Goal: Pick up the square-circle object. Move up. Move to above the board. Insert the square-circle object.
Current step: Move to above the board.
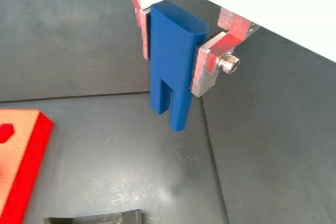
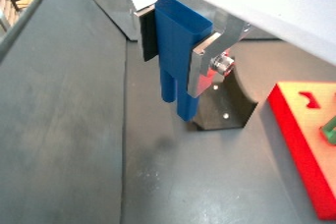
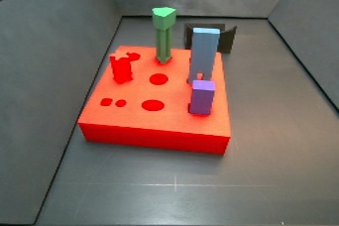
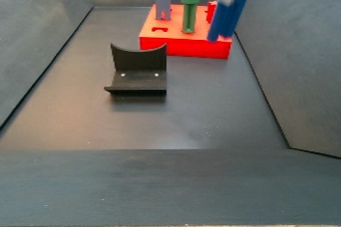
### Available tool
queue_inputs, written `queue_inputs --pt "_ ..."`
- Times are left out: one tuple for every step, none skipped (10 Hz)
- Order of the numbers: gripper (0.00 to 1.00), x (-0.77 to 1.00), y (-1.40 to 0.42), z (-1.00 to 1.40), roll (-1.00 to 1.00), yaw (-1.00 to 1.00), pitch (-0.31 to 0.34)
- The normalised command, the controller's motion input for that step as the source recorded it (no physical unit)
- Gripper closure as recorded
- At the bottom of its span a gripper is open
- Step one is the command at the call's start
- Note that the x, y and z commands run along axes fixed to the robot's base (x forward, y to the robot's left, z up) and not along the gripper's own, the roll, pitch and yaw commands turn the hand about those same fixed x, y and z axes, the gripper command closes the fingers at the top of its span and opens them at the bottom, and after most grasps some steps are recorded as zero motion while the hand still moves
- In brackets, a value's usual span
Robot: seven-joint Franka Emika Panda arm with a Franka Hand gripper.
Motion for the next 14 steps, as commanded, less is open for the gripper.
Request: queue_inputs --pt "1.00 0.02 -0.04 0.50 0.09 0.05 0.125" --pt "1.00 0.01 -0.03 0.35 0.10 0.05 0.126" --pt "1.00 0.01 -0.03 0.21 0.10 0.05 0.125" --pt "1.00 0.07 -1.00 0.17 0.06 -1.00 0.200" --pt "1.00 0.07 -1.00 0.16 0.06 -1.00 0.197" --pt "1.00 0.06 -1.00 0.17 0.07 -1.00 0.188" --pt "1.00 0.07 -1.00 0.17 0.06 -1.00 0.181" --pt "1.00 0.07 -1.00 0.17 0.06 -1.00 0.184" --pt "1.00 0.07 -1.00 0.17 0.07 -1.00 0.192" --pt "1.00 0.07 -1.00 0.18 0.07 -1.00 0.212" --pt "1.00 0.07 -1.00 0.18 0.06 -1.00 0.226" --pt "1.00 0.08 -1.00 0.18 0.03 -0.75 0.214" --pt "1.00 0.08 -1.00 0.18 0.01 -0.60 0.195" --pt "1.00 0.08 -1.00 0.18 -0.01 -0.38 0.166"
